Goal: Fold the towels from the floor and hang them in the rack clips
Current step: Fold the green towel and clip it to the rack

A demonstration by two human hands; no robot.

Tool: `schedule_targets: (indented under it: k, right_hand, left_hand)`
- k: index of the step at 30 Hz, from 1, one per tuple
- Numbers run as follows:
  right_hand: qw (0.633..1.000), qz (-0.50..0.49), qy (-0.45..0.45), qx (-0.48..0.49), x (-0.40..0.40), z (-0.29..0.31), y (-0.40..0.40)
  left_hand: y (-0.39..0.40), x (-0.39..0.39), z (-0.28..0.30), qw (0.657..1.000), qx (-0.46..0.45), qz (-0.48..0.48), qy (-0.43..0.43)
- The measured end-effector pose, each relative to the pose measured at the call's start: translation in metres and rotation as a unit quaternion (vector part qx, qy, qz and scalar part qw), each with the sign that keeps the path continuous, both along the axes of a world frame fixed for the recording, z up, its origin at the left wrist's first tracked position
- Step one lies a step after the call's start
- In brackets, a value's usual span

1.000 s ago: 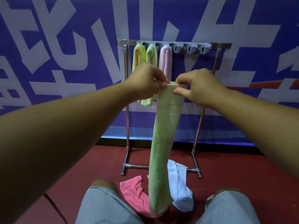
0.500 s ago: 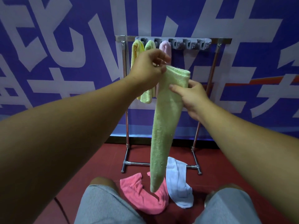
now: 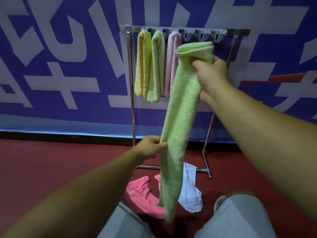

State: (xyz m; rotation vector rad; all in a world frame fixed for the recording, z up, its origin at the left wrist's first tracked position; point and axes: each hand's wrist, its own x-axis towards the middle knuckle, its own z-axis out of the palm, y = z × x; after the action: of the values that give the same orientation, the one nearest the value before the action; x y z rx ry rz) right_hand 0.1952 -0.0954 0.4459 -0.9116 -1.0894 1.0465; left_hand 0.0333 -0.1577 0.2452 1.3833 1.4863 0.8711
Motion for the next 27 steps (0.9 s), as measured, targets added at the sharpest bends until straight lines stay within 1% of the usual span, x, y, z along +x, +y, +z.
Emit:
schedule_targets:
  k: [2,3,4,5,6,7,8,10,11,13,15,17,20,22,23,25,26,27]
  right_hand:
    - [0.996,-0.073,-0.032,-0.033,0.007,-0.008,0.012]
    - [0.988,-0.122,-0.074,-0.054,0.01,-0.014,0.016]
    - [0.969,-0.183,-0.157,-0.052,0.014,-0.022,0.02]
    - [0.94,-0.216,-0.264,-0.004,0.017,-0.029,0.017]
    - [0.91,-0.204,-0.353,0.075,0.015,-0.038,0.015]
    - [0.888,-0.151,-0.408,0.146,0.011,-0.045,0.014]
    - [0.886,-0.067,-0.428,0.168,0.005,-0.052,0.016]
    - [0.904,0.085,-0.409,0.09,-0.005,-0.06,0.017]
    - [0.91,0.127,-0.391,0.057,-0.007,-0.063,0.02]
    - [0.921,0.145,-0.361,0.033,-0.007,-0.061,0.024]
    - [0.934,0.129,-0.332,0.033,-0.003,-0.052,0.03]
    - [0.935,0.102,-0.339,0.032,0.0,-0.04,0.038]
    - [0.912,0.054,-0.399,0.084,0.007,-0.022,0.055]
    - [0.897,0.012,-0.421,0.135,0.013,-0.009,0.068]
    - [0.899,-0.005,-0.412,0.151,0.017,-0.003,0.076]
    - [0.916,-0.03,-0.371,0.152,0.024,0.01,0.096]
    - [0.924,-0.035,-0.355,0.14,0.029,0.016,0.107]
    - [0.93,-0.036,-0.346,0.12,0.034,0.022,0.118]
  left_hand:
    - [0.0,-0.004,0.0,0.998,-0.032,-0.026,-0.046]
    - [0.002,-0.005,0.003,0.995,-0.048,-0.041,-0.074]
    - [0.003,-0.004,0.011,0.992,-0.057,-0.054,-0.098]
    - [0.004,-0.002,0.021,0.989,-0.057,-0.062,-0.124]
    - [0.007,-0.001,0.035,0.985,-0.056,-0.062,-0.152]
    - [0.013,0.001,0.05,0.98,-0.053,-0.062,-0.179]
    - [0.019,0.004,0.065,0.976,-0.051,-0.063,-0.203]
    - [0.034,0.007,0.096,0.971,-0.05,-0.074,-0.221]
    - [0.04,0.007,0.111,0.971,-0.054,-0.084,-0.216]
    - [0.052,0.007,0.14,0.975,-0.073,-0.111,-0.177]
    - [0.063,0.006,0.167,0.981,-0.09,-0.125,-0.115]
    - [0.073,0.004,0.194,0.986,-0.088,-0.127,-0.068]
    - [0.091,-0.003,0.227,0.989,-0.076,-0.128,-0.008]
    - [0.104,-0.009,0.239,0.983,-0.087,-0.15,0.06]
    - [0.11,-0.011,0.24,0.978,-0.095,-0.16,0.097]
    - [0.123,-0.012,0.238,0.969,-0.096,-0.175,0.147]
    - [0.13,-0.01,0.236,0.969,-0.084,-0.181,0.147]
    - [0.138,-0.008,0.236,0.973,-0.065,-0.181,0.128]
